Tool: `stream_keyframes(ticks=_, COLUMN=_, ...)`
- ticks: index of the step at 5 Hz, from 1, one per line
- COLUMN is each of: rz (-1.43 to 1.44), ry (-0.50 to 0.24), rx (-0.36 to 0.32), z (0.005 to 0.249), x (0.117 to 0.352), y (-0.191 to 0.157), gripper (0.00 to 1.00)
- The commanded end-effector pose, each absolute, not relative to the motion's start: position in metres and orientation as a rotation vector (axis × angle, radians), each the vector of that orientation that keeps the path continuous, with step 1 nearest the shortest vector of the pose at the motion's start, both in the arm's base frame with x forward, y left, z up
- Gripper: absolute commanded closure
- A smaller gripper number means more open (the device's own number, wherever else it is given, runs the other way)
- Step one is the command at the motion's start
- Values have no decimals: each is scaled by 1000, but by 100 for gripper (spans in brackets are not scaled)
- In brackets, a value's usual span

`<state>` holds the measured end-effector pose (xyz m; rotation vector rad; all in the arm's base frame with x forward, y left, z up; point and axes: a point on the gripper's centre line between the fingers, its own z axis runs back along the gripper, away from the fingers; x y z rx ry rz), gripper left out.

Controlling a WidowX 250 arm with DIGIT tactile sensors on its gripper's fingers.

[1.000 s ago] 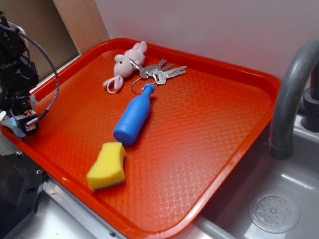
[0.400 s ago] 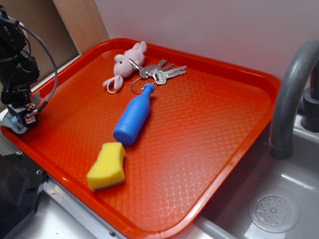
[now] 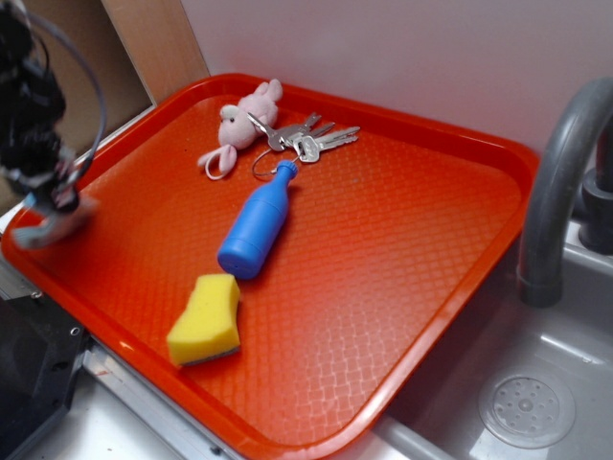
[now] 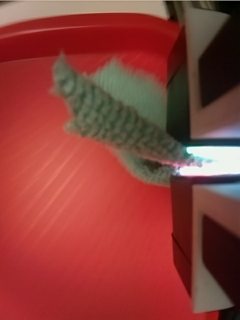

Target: Grab the blue cloth.

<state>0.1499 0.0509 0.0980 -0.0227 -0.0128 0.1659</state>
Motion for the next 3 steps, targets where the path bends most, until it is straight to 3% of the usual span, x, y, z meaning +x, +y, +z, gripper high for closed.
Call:
stream_keyframes(ticks=1, rz=217, ry=-171, rx=-141, z=207, x=187, y=-28, gripper=100)
stream_keyframes(ticks=2, rz=294, ry=-153, rx=-183, z=258, x=192, y=-25, gripper=100)
stream_keyframes(ticks=3, rz=402, ry=-153, rx=-201, z=264, x=188, y=-15, gripper=100)
